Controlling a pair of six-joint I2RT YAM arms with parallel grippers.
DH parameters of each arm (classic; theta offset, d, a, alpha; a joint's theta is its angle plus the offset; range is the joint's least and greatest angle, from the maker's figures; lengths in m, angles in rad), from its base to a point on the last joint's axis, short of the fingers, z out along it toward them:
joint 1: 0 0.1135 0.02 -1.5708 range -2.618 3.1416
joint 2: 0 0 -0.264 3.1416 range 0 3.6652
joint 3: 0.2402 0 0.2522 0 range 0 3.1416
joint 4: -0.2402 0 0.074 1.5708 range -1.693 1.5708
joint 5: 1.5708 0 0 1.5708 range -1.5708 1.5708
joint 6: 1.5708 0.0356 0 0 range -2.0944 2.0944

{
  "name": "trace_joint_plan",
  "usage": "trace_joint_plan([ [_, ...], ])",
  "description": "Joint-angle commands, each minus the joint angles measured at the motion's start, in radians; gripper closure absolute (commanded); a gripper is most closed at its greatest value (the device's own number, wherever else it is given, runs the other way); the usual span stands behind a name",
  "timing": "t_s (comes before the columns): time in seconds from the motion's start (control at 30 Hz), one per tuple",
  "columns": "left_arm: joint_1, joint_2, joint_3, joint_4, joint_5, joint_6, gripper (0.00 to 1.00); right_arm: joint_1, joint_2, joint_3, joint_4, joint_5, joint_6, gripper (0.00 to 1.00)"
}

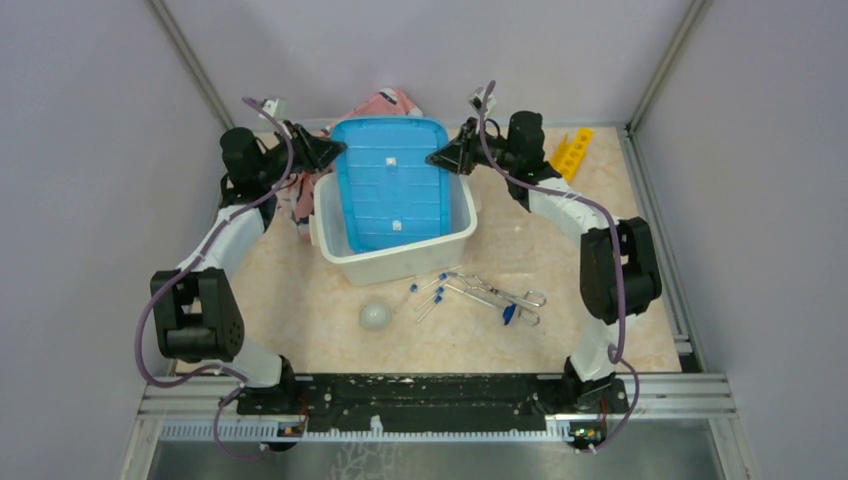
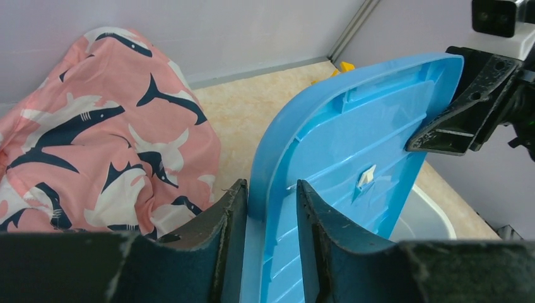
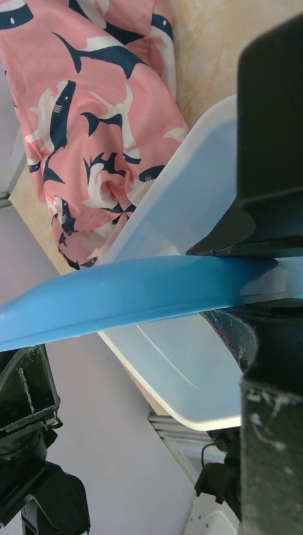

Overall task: Organize the chemistry lab equipment
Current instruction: Pick up the storage box lid at the center of the board.

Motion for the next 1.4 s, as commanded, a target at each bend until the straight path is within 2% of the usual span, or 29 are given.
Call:
trace_joint_plan([
  [0.0, -0.006, 0.005, 0.050, 0.023, 0.056, -0.014, 0.59, -0.002, 0.031, 0.092, 0.224, -0.101, 0.119, 1.00],
  [0.13, -0.006, 0.001, 0.052, 0.022, 0.031, -0.014, 0.56, -0.006, 0.048, 0.134, 0.259, -0.117, 0.151, 1.00],
  [0.33, -0.006, -0.054, 0.031, 0.049, -0.092, -0.038, 0.50, -0.013, 0.035, 0.178, 0.250, -0.111, 0.155, 1.00],
  [0.7, -0.006, -0.196, -0.038, 0.088, -0.325, -0.069, 0.40, -0.024, -0.017, 0.175, 0.237, -0.059, 0.129, 1.00],
  [0.87, -0.006, -0.250, -0.051, 0.071, -0.371, -0.062, 0.38, -0.026, -0.031, 0.174, 0.274, -0.035, 0.145, 1.00],
  [1.17, -0.069, -0.359, -0.060, -0.083, -0.427, 0.021, 0.38, -0.047, -0.080, 0.265, 0.305, 0.026, 0.166, 1.00],
  [1.37, -0.200, -0.447, -0.099, -0.261, -0.520, 0.121, 0.39, -0.073, -0.142, 0.276, 0.344, 0.116, 0.163, 1.00],
])
